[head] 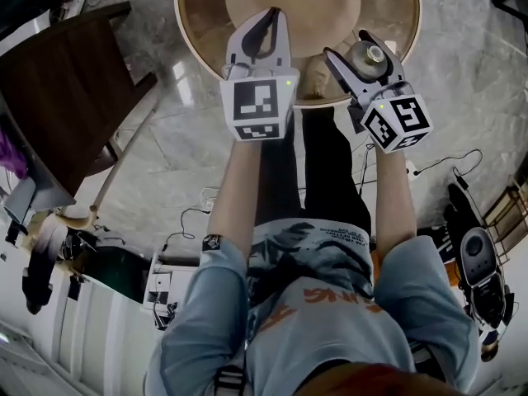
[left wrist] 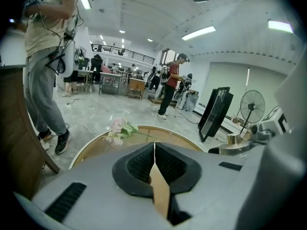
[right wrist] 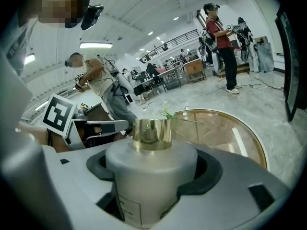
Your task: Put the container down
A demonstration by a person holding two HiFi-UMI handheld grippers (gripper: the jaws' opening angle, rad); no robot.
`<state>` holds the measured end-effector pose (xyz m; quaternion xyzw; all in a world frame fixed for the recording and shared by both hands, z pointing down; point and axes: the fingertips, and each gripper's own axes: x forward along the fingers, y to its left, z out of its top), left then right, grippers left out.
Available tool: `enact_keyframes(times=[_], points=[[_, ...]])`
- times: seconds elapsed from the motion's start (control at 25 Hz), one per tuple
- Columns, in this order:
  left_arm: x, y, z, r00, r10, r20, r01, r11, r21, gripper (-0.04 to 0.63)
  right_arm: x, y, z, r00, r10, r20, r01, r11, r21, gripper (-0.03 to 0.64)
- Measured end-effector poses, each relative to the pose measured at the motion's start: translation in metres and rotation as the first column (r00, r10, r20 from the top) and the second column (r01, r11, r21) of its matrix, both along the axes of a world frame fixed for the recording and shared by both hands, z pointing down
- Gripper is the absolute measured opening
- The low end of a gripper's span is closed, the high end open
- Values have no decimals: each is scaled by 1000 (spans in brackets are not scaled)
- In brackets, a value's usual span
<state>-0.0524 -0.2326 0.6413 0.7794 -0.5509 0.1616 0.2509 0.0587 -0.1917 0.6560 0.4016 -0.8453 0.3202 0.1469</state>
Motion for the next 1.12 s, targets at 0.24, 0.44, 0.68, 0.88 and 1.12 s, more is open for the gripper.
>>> enact_keyframes(times=[0.24, 0.44, 0.68, 0.88, 1.12], points=[[0, -2, 36, 1000, -6, 8, 7, 999, -37, 32, -9, -7, 46, 999, -27, -32, 27, 1000, -2, 357], [-5, -14, 56, 1000, -24, -5, 24, 996, -84, 32, -24, -22, 66, 996, -66, -62, 67, 998, 1, 357], [-11, -29, 71, 1000, -27, 15, 29, 994, -109, 32, -26, -44, 81, 994, -64, -84, 65, 998, 14, 357], [-8, -42, 80, 998, -58, -11, 57, 991, -125, 32, -24, -70, 92, 993, -51, -108, 55, 998, 38, 357], [-14, -73, 91, 996, -83, -13, 81, 988, -133, 32, -36, -113, 103, 988, -63, -143, 71, 996, 56, 357]])
